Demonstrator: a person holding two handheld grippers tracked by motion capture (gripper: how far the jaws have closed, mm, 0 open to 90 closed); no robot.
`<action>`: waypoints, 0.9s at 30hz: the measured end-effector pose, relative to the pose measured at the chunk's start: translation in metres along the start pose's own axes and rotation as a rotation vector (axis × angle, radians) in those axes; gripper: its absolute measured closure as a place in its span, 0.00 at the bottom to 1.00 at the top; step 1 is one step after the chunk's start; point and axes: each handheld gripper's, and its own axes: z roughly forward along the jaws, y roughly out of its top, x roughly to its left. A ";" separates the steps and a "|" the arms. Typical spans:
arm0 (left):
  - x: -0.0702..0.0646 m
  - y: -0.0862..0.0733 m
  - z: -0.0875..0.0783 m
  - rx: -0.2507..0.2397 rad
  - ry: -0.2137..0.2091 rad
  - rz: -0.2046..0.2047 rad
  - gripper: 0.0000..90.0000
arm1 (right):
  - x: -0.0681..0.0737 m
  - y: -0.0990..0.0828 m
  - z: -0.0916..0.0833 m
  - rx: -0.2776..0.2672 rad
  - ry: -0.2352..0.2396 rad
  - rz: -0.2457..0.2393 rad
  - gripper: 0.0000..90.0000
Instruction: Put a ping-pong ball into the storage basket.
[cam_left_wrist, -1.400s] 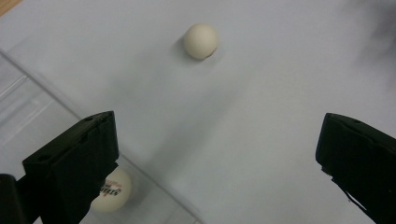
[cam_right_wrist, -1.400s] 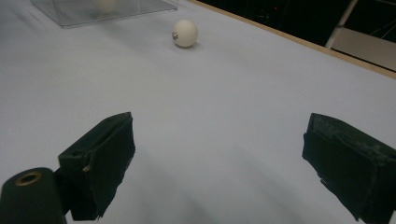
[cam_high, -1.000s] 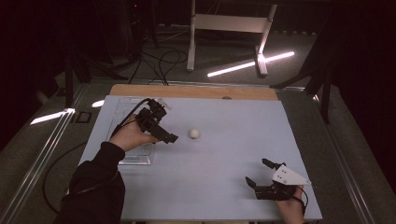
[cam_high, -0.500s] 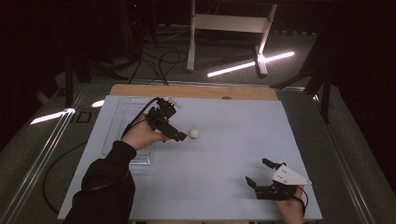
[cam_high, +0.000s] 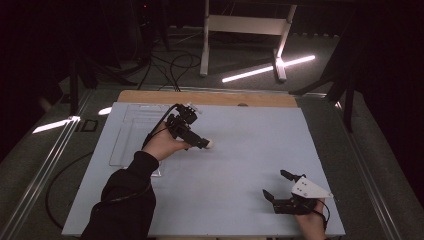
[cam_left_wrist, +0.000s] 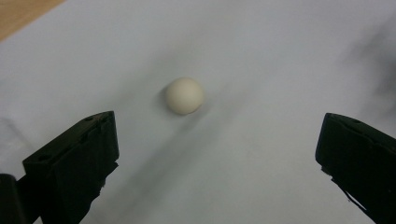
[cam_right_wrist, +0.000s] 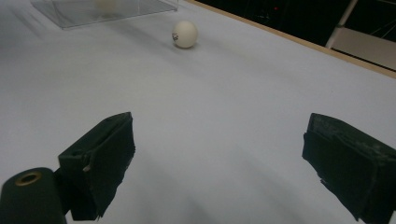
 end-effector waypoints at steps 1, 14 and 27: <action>-0.001 0.001 0.002 0.006 0.005 0.002 0.01 | 0.000 0.000 0.000 -0.001 0.000 -0.002 0.10; -0.011 0.008 0.026 0.021 -0.005 -0.014 0.01 | 0.000 0.000 0.000 0.000 0.001 -0.001 0.10; -0.011 0.009 0.053 0.018 0.037 -0.089 0.01 | 0.000 0.001 -0.001 -0.003 0.001 -0.006 0.10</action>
